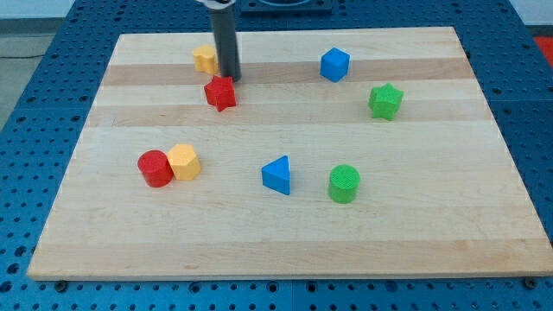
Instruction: Push the red star into the red circle and yellow hexagon
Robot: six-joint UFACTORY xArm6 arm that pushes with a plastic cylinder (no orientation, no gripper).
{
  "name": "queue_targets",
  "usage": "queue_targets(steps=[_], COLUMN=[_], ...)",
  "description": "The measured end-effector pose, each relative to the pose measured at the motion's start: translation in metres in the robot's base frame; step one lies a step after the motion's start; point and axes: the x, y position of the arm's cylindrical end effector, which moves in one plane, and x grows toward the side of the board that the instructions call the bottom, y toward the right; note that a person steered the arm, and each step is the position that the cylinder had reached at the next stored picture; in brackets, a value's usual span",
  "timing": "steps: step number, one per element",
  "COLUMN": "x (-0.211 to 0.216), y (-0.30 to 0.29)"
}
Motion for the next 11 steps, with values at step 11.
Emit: queue_targets(steps=[11], x=[0.11], y=[-0.047])
